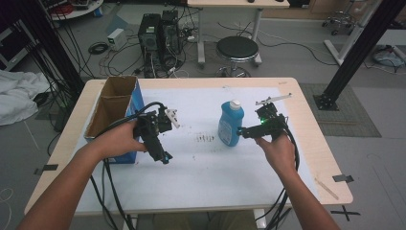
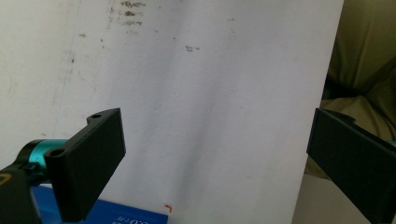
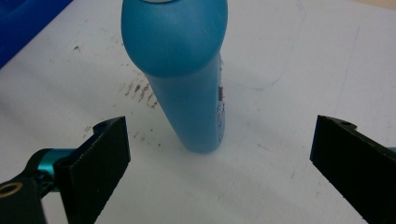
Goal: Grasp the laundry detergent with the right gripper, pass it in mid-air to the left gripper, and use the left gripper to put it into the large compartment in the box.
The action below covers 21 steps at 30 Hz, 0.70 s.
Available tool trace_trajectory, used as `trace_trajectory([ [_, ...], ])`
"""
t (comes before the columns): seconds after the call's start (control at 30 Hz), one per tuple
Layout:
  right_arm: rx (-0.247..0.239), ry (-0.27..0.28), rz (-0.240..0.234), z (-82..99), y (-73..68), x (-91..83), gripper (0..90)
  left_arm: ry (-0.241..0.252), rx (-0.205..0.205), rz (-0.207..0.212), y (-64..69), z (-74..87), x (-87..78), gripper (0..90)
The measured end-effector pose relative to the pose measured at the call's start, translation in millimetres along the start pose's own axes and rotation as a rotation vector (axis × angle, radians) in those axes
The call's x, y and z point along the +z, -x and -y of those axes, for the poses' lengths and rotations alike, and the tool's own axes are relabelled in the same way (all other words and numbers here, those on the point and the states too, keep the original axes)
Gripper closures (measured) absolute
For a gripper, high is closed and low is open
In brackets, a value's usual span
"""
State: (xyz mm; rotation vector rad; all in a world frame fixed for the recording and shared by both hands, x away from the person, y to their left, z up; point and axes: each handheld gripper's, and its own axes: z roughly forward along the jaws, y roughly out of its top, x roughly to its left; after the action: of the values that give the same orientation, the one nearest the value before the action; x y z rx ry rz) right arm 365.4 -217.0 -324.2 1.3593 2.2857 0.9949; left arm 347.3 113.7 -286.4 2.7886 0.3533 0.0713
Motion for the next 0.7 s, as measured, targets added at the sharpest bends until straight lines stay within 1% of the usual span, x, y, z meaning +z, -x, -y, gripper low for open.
trace_trajectory([
  [0.1,-0.007,0.033,0.001,4.2,-1.8,1.7,3.9,0.0,-0.001,-0.001,0.1,0.2,0.0,4.4],
  [0.27,-0.006,0.075,0.003,11.3,-1.9,4.4,3.9,0.0,-0.004,0.0,-0.9,0.5,0.2,4.4],
  [0.3,-0.009,0.098,0.003,13.9,-2.5,5.1,3.9,0.001,-0.006,-0.001,-0.8,0.4,0.4,4.4],
  [0.33,-0.009,0.098,0.003,13.9,-2.5,5.1,3.9,0.002,-0.006,0.0,-0.8,0.2,0.5,4.4],
  [0.47,-0.015,0.145,0.008,17.7,-6.1,8.4,3.9,-0.002,0.001,0.003,-1.1,-0.5,0.5,4.4],
  [0.53,-0.021,0.155,0.004,18.5,-8.0,10.8,3.9,0.002,-0.007,0.0,-0.9,0.0,0.4,4.4],
  [0.67,-0.038,0.174,0.011,17.8,-11.8,14.4,3.9,0.004,-0.012,0.0,-1.9,1.5,-0.7,4.4],
  [0.7,-0.038,0.18,0.006,17.5,-12.3,15.6,3.9,0.002,-0.01,0.0,-2.0,1.7,-0.8,4.4],
])
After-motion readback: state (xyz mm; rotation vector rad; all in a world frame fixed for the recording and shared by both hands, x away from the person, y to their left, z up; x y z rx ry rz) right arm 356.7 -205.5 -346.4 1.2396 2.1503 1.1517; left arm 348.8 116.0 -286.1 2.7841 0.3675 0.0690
